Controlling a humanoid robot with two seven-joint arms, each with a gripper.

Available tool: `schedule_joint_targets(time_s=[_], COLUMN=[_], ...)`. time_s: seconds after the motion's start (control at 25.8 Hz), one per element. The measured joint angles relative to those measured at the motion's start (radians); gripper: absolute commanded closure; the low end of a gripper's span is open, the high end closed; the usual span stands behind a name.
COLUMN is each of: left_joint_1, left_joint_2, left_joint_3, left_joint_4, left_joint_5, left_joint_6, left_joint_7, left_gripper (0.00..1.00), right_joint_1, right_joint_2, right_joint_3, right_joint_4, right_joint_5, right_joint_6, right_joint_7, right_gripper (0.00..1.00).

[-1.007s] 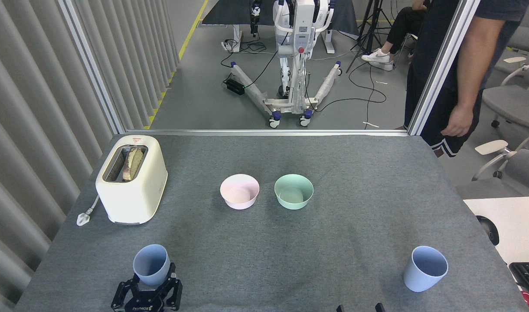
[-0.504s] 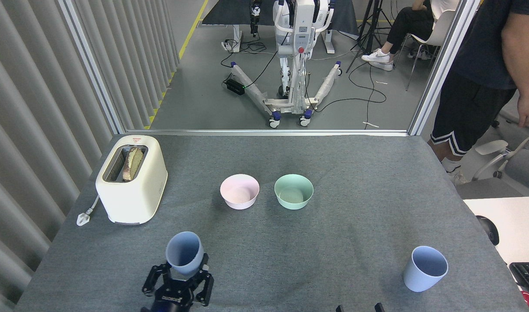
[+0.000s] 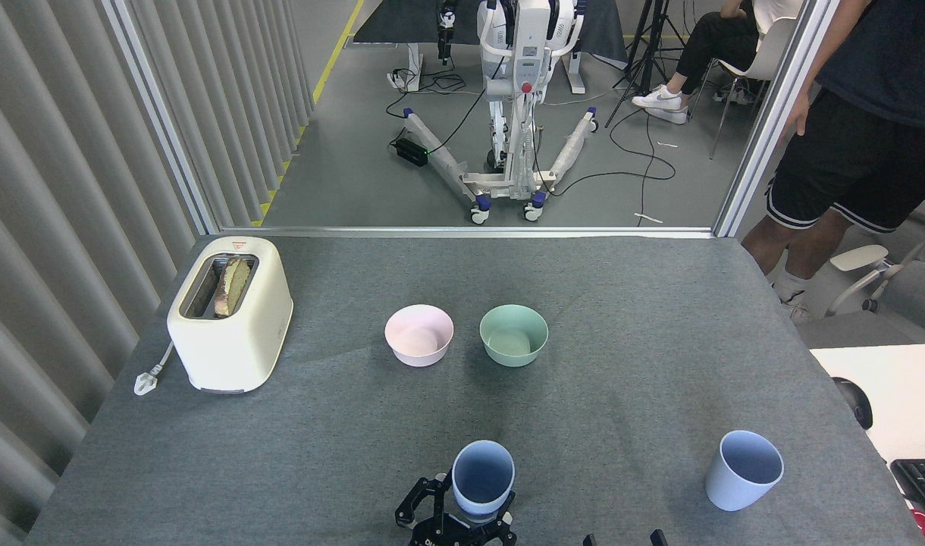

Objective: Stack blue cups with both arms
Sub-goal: 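Slide the held blue cup with the left gripper toward the table's middle, then open the left gripper and withdraw it from the cup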

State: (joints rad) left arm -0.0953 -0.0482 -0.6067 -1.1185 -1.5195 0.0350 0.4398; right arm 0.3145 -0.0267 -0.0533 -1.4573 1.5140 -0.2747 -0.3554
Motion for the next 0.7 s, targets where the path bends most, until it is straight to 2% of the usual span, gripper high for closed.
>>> schedule_joint_targets(time_s=[0.31,0.46,0.54,0.7], left_joint_1=[0.008,0.007,0.006,0.005], left_joint_2=[0.055,0.064,0.064,0.062], left_joint_3=[-0.001,0.002,0.002,0.005], left_joint_4=[0.0,0.003,0.007,0.021], left_joint_5=[-0.004,0.001,0.004,0.009], left_joint_6=[0.002,0.0,0.0,0.001], left_joint_7=[0.009,0.01,0.01,0.01], left_gripper=[0.34,0.25,0.11,0.01], right_joint_1=[0.0,0.0,-0.001,-0.001], right_joint_2=[0.0,0.0,0.001,0.001], right_joint_3=[0.002,0.002,0.002,0.001], right_joint_4=[0.001,0.001,0.002,0.002], right_joint_5=[0.0,0.0,0.0,-0.001], right_joint_6=[0.0,0.0,0.0,0.0], right_joint_7=[0.005,0.005,0.005,0.007], right_gripper=[0.0,0.0,0.0,0.0])
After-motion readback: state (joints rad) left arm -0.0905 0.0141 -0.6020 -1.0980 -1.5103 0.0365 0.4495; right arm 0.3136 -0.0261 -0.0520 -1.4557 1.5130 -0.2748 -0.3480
